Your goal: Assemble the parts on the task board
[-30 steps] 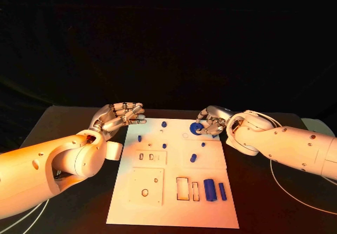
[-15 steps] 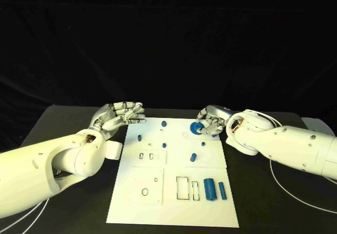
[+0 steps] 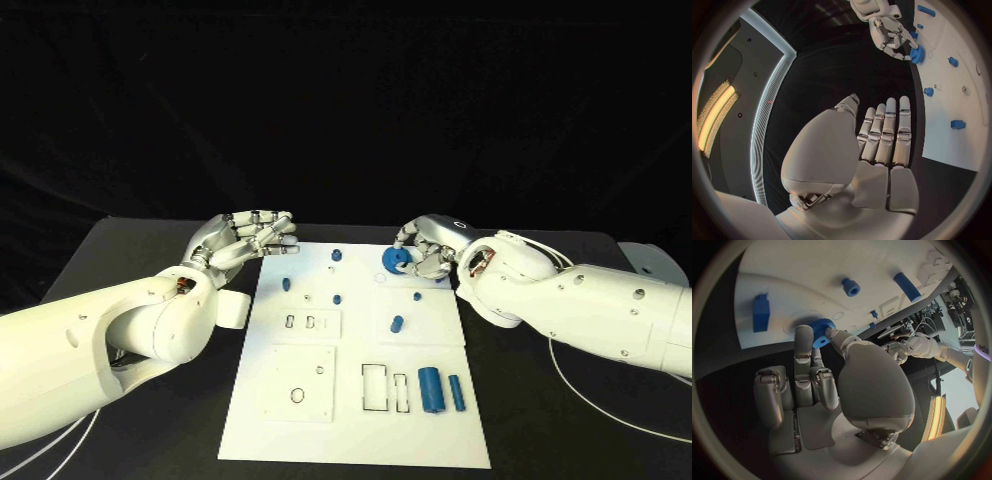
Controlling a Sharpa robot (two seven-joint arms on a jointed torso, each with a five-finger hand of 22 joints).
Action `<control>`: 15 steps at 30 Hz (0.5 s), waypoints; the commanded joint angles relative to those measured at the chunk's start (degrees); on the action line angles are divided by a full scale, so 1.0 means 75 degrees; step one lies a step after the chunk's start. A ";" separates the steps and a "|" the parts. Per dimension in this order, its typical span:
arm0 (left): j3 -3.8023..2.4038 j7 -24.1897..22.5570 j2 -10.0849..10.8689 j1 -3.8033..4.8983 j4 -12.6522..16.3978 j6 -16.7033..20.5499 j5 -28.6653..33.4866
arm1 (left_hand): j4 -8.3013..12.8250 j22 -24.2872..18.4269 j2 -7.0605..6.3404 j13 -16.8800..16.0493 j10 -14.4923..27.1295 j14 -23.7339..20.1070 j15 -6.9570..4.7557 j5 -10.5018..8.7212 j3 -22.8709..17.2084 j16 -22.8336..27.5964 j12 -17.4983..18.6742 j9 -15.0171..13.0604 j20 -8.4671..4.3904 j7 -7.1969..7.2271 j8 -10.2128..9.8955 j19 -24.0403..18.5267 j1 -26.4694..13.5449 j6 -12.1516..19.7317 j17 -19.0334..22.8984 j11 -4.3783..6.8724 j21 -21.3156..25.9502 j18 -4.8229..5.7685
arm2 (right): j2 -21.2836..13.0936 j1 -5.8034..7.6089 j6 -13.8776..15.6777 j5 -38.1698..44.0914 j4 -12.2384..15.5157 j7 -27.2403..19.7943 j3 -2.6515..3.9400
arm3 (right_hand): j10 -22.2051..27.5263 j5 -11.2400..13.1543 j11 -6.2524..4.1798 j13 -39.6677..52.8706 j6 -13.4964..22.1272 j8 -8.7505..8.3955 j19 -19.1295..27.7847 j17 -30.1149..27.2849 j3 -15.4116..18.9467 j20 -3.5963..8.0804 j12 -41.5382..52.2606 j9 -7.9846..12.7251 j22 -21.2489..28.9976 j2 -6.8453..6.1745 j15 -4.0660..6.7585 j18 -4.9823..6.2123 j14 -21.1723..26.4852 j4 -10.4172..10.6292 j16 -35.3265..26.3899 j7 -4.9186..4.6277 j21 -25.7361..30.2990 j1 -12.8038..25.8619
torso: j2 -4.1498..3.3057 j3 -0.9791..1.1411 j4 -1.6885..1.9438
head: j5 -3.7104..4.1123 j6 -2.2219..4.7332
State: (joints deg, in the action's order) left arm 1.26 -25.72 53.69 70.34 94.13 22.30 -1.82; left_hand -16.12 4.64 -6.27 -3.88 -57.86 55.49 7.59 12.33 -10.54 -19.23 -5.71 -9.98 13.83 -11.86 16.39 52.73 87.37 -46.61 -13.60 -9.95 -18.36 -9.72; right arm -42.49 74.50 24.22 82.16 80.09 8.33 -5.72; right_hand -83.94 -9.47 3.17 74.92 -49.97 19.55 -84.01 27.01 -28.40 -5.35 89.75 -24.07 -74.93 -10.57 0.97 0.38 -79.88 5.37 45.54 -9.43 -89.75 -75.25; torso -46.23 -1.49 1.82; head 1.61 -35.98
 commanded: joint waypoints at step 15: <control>-0.0007 -0.0043 -0.0048 0.0009 0.0011 -0.0140 -0.0030 | 0.0009 -0.0015 -0.0022 0.0006 -0.0055 0.0002 -0.0003 -0.0041 -0.0064 0.0054 0.0039 0.0012 -0.0004 -0.0150 -0.0032 0.0052 0.0018 -0.0015 -0.0009 -0.0023 0.0025 -0.0112 | 0.0795 0.0024 0.0851 0.1632 0.0426 0.0369 0.0002 | -0.0808 0.0112 -0.0064 0.2011 -0.0337 0.0038 -0.0799 -0.0012 0.0000 0.0083 0.0034 -0.0058 -0.2010 -0.0018 0.0086 -0.0051 -0.0001 0.0114 0.0046 0.0270 -0.0033 0.0238 | -0.0001 -0.0017 0.0030 | -0.0004 0.0059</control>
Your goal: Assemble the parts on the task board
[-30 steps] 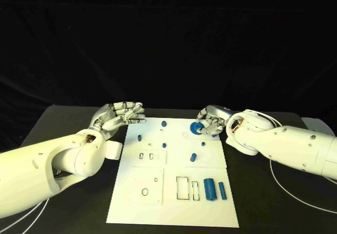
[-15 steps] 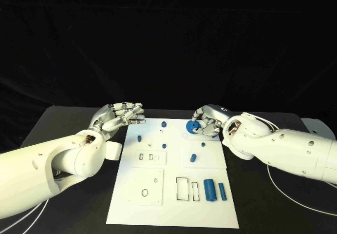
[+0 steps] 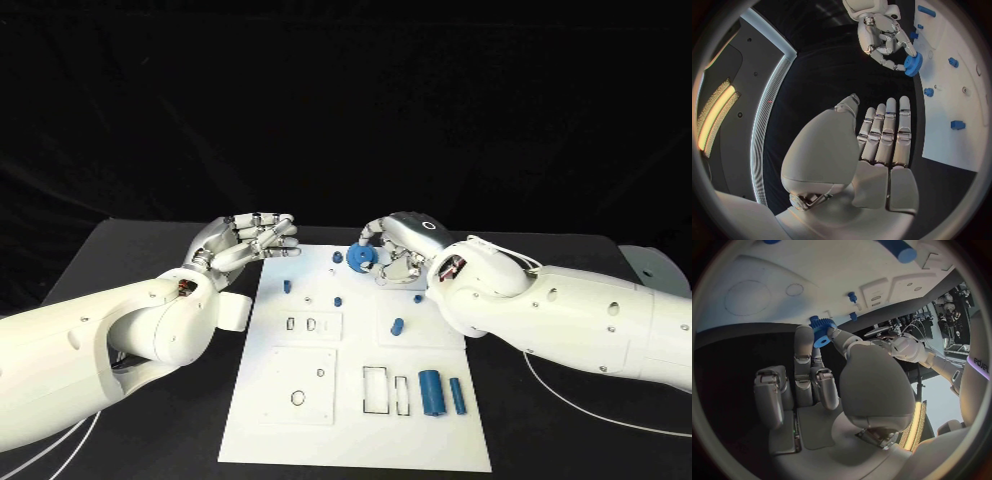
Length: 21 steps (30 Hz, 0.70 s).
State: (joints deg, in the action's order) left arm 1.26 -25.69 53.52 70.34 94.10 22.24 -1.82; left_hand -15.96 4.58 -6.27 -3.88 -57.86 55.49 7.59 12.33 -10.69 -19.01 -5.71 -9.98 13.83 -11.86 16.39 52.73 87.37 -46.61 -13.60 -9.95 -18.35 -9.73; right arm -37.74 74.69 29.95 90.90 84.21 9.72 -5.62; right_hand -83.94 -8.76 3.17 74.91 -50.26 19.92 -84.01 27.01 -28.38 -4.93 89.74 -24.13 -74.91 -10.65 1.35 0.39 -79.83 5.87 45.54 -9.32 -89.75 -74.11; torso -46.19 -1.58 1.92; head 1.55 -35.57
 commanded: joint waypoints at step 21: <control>-0.0007 -0.0050 -0.0074 0.0010 -0.0005 -0.0132 -0.0030 | -0.0008 -0.0011 -0.0022 0.0006 -0.0066 0.0001 -0.0005 -0.0045 -0.0062 0.0030 0.0048 0.0013 -0.0005 -0.0146 -0.0034 0.0055 0.0028 -0.0019 -0.0016 -0.0019 0.0030 -0.0111 | 0.1310 -0.0216 -0.0413 0.0669 -0.1162 0.0405 -0.0104 | -0.0808 0.0039 -0.0061 0.2012 -0.0277 -0.0059 -0.0799 -0.0015 -0.0008 0.0030 0.0034 -0.0044 -0.2012 -0.0001 0.0034 -0.0052 -0.0009 0.0086 0.0046 0.0247 -0.0033 0.0152 | -0.0021 0.0005 0.0024 | -0.0030 -0.0018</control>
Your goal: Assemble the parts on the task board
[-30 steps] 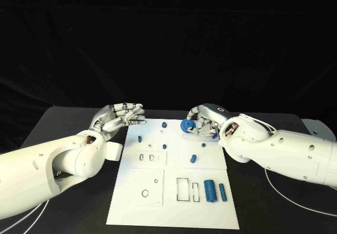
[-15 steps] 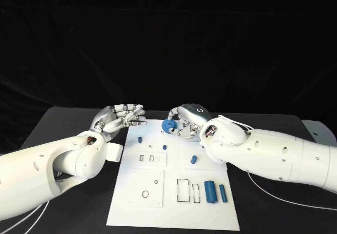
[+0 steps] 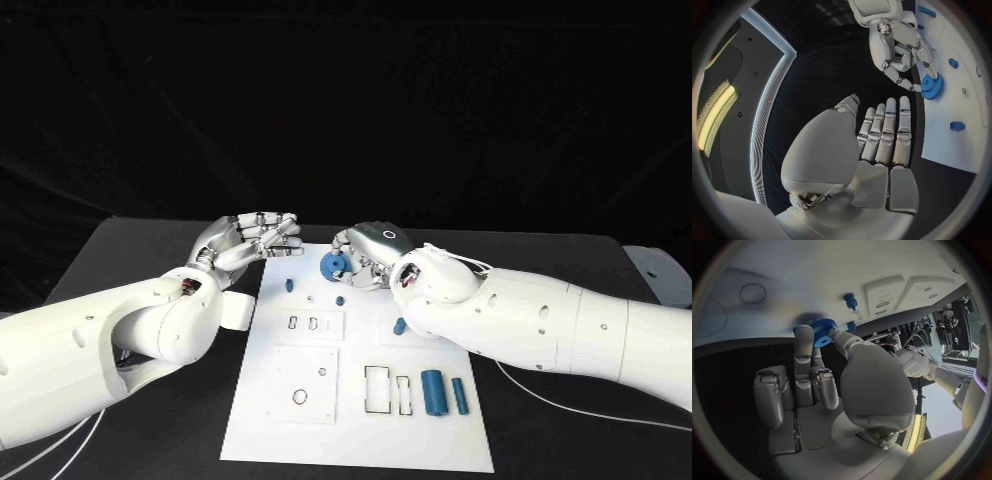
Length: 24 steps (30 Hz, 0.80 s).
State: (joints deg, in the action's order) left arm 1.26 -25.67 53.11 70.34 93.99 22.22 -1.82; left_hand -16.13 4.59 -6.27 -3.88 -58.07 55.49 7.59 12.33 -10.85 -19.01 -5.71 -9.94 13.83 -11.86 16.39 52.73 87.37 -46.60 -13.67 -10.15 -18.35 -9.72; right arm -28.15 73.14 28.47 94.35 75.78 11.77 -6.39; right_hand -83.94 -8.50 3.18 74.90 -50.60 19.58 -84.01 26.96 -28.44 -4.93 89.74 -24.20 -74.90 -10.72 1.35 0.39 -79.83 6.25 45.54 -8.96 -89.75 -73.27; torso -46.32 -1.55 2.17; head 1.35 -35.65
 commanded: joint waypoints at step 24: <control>-0.0007 -0.0043 -0.0013 0.0011 0.0004 -0.0124 -0.0030 | 0.0014 -0.0012 -0.0022 0.0006 -0.0038 0.0001 -0.0005 -0.0045 -0.0041 0.0030 0.0048 0.0007 -0.0005 -0.0146 -0.0034 0.0055 0.0028 -0.0019 -0.0006 0.0009 0.0030 -0.0112 | 0.0202 -0.0036 -0.0414 0.0197 -0.0235 0.0090 -0.0015 | -0.0808 0.0255 0.0030 0.2013 0.0006 -0.0349 -0.0799 -0.0020 0.0143 -0.0016 0.0034 0.0012 -0.2013 -0.0161 -0.0031 -0.0052 -0.0014 0.0167 0.0050 0.0090 -0.0033 0.0285 | -0.0004 0.0005 -0.0010 | -0.0031 -0.0029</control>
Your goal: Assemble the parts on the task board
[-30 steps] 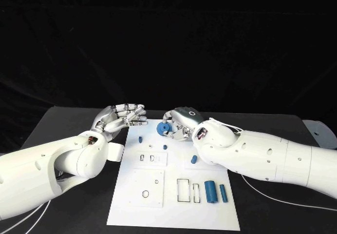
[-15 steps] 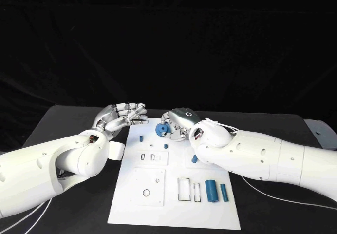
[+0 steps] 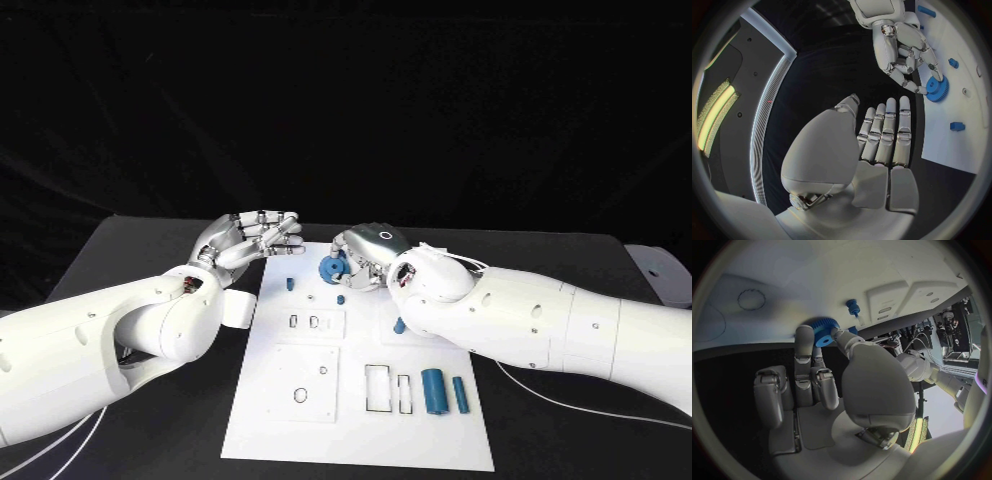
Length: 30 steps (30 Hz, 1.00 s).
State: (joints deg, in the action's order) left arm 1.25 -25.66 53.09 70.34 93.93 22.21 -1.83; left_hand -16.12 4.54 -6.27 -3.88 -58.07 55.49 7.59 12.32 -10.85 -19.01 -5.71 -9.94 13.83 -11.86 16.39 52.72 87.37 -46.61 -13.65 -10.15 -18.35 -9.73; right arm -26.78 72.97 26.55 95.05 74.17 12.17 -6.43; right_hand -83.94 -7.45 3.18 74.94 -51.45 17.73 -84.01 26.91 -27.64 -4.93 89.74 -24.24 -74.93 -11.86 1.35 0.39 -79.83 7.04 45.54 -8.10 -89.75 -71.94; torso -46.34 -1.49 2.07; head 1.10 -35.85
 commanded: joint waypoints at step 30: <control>-0.0006 -0.0037 0.0177 0.0012 0.0075 -0.0081 -0.0029 | 0.0013 -0.0015 -0.0035 0.0008 -0.0043 -0.0002 -0.0004 -0.0052 -0.0063 0.0044 0.0072 0.0012 -0.0006 -0.0151 -0.0042 0.0058 0.0029 -0.0015 -0.0018 0.0006 0.0039 -0.0110 | -0.2200 0.0313 0.0199 -0.1290 0.1912 -0.0507 0.0090 | -0.0808 0.0046 0.0178 0.2008 0.0428 -0.0943 -0.0799 -0.0043 0.1567 -0.0152 0.0035 0.0192 -0.2009 0.0333 -0.0155 -0.0052 0.0021 0.0857 0.0140 -0.0186 -0.0033 -0.0408 | 0.0012 0.0051 -0.0220 | -0.0055 0.0100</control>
State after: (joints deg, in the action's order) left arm 1.26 -25.58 54.40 70.35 94.29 22.22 -1.83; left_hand -15.96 4.50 -6.27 -3.88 -58.07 55.49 7.59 12.33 -11.01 -19.01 -5.44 -9.95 13.83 -11.86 16.39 52.73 87.37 -46.60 -13.71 -10.15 -18.35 -9.73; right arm -43.08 75.23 28.56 89.68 87.83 10.62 -5.76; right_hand -83.95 -6.90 4.83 74.92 -47.92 10.80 -84.11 26.65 -15.71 -6.07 89.74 -22.82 -74.91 -9.16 0.20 0.39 -79.73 13.43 46.21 -9.41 -89.75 -74.47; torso -46.26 -1.24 0.98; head 0.79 -35.22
